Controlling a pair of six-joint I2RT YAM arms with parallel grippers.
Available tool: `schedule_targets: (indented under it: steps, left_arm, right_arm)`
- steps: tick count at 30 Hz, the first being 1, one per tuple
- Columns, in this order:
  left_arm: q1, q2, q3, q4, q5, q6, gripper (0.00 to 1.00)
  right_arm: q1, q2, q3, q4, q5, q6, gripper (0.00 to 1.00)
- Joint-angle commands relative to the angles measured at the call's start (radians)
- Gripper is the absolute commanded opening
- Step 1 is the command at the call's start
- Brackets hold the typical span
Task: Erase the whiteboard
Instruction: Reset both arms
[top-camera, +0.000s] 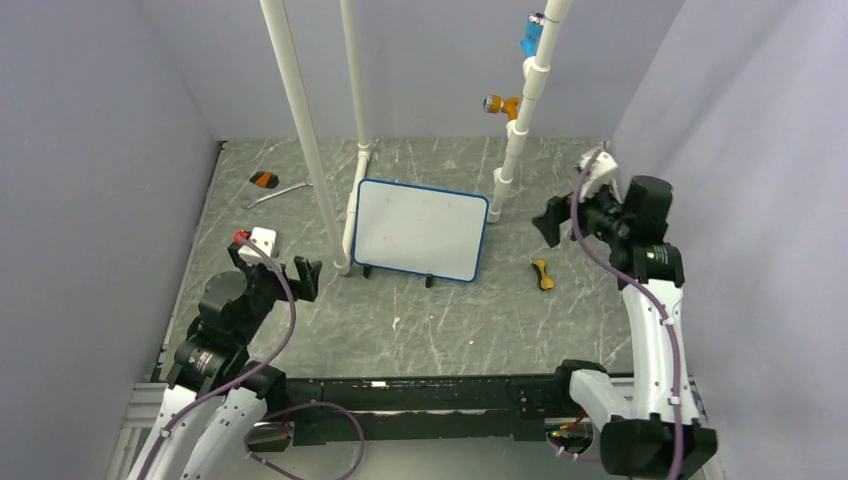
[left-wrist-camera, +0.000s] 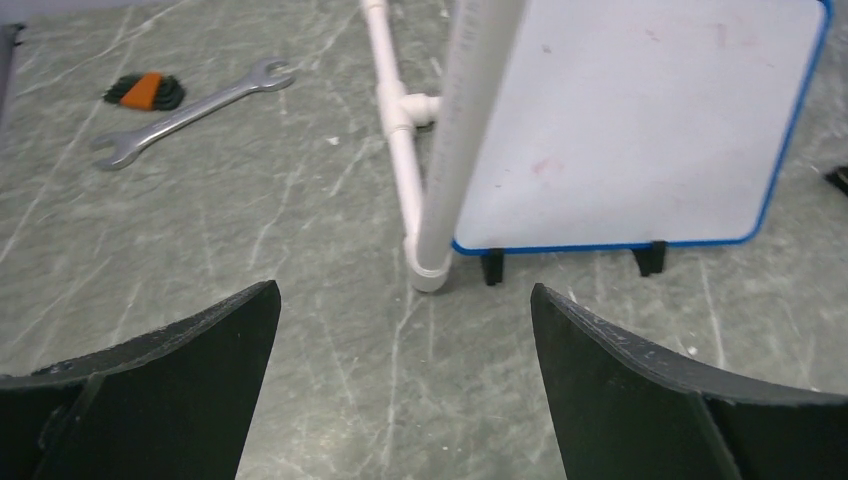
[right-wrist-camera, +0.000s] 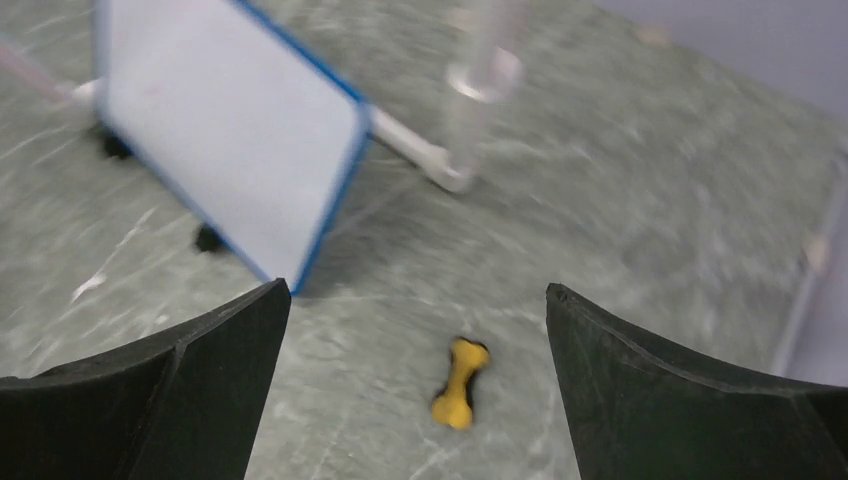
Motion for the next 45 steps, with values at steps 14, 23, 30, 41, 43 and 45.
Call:
schedule_targets:
  steps: [14, 23, 30, 41, 43, 45]
  left_arm:
    - [0.551, 0.321, 0.102, 0.147, 0.305, -0.112, 0.99]
    - [0.552, 0.202, 0.010, 0.152, 0.309, -0.088, 0.99]
    - [0.551, 0.200, 0.009, 0.158, 0.320, -0.094, 0.99]
    - [0.552, 0.195, 0.005, 0.162, 0.325, -0.094, 0.99]
    - [0.552, 0.195, 0.006, 0.161, 0.324, -0.094, 0.99]
    - [0.551, 0.195, 0.005, 0.162, 0.323, -0.095, 0.99]
  right_arm:
    - [-0.256, -0.035, -0.249, 0.388, 0.434, 0.519, 1.00]
    - [-0.255, 0.009, -0.236, 0.378, 0.425, 0.570, 1.00]
    - [-0.256, 0.012, -0.246, 0.384, 0.377, 0.562, 1.00]
    - [-0.257, 0.006, -0.257, 0.395, 0.366, 0.551, 1.00]
    - [-0.257, 0.002, -0.258, 0.396, 0.364, 0.551, 1.00]
    - [-0.257, 0.002, -0.258, 0.395, 0.360, 0.550, 1.00]
